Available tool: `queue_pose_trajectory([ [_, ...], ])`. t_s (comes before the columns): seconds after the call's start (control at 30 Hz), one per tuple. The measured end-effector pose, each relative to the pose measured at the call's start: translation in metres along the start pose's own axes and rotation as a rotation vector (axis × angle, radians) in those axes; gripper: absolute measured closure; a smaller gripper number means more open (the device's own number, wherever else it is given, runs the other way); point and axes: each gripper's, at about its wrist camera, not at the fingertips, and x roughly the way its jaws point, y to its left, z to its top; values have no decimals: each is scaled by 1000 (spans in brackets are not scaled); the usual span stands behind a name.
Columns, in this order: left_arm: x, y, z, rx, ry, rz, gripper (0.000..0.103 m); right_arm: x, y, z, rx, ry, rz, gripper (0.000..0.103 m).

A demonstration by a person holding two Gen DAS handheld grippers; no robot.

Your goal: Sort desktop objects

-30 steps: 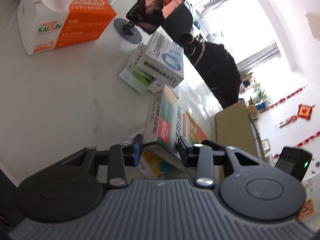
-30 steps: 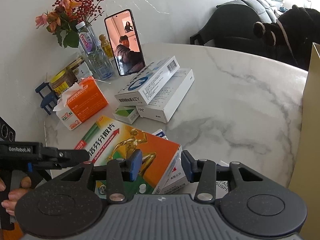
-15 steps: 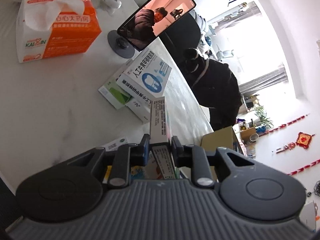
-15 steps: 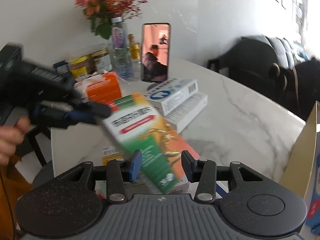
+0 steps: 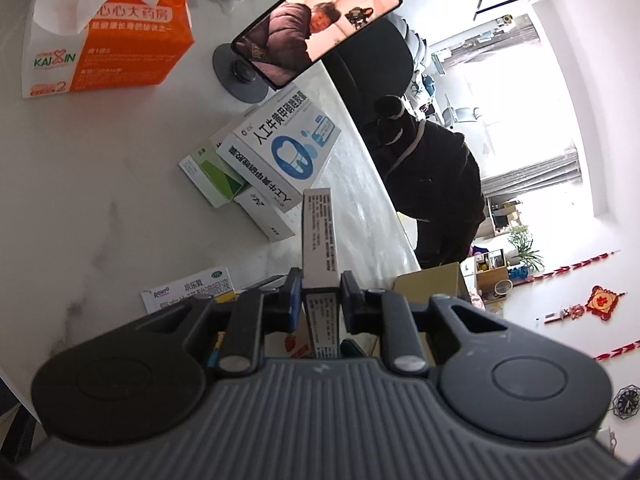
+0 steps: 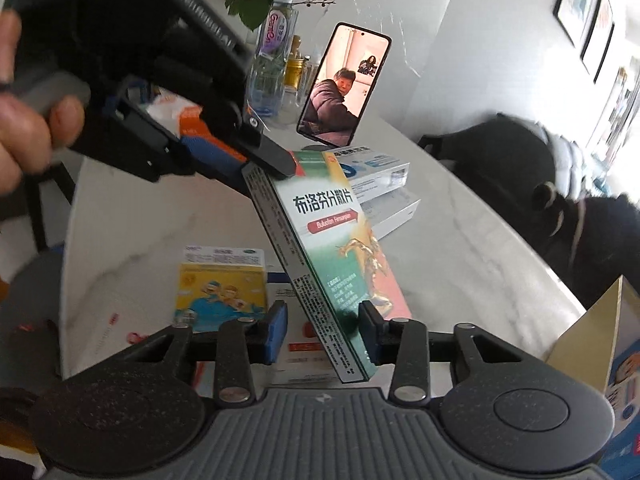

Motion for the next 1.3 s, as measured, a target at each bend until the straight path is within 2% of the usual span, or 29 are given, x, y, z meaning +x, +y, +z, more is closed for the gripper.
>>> queue_pose_trajectory([
  [0.23, 0, -4, 2, 40, -5, -3, 84, 3, 7, 0, -70, -12, -45, 76],
  [0.27, -1, -5, 2, 54, -9, -1, 83, 2, 8, 1, -82, -15, -57, 84],
  [0.3, -1, -6, 3, 63, -10, -4, 82, 0, 8, 2, -91, -22, -72, 103],
  [0.37, -3, -6, 3, 74, -10, -12, 75, -4, 7, 4, -103, -31, -94, 103],
  [0.5, -7, -8, 1, 117, -26, -3, 73, -8, -1, 11, -103, -36, -110, 103],
  [0.6, -5, -7, 2, 134, -13, 6, 59, -9, -12, 18, -51, -27, -88, 103],
  [0.63, -3, -6, 3, 142, -3, 9, 51, -8, -17, 20, -21, -19, -74, 101],
  [0.67, 0, -6, 3, 154, 4, 17, 44, -8, -22, 21, 16, -5, -56, 87],
  [0.7, 3, -5, 4, 166, 6, 29, 42, -8, -28, 22, 56, 7, -39, 65],
  [0.77, 10, -4, 5, 188, 10, 48, 36, -8, -39, 22, 132, 22, -22, 53],
  [0.87, 25, -3, 7, 205, 31, 45, 34, -4, -54, 19, 221, 59, 3, 49],
  [1.0, 50, -5, 7, 217, 69, 26, 35, 3, -69, 17, 267, 98, 14, 45],
  [1.13, 75, -11, 9, 220, 99, 7, 35, 16, -82, 19, 315, 133, 60, 44],
  [1.3, 95, -13, 8, 217, 121, 18, 37, 40, -86, 21, 339, 167, 111, 45],
])
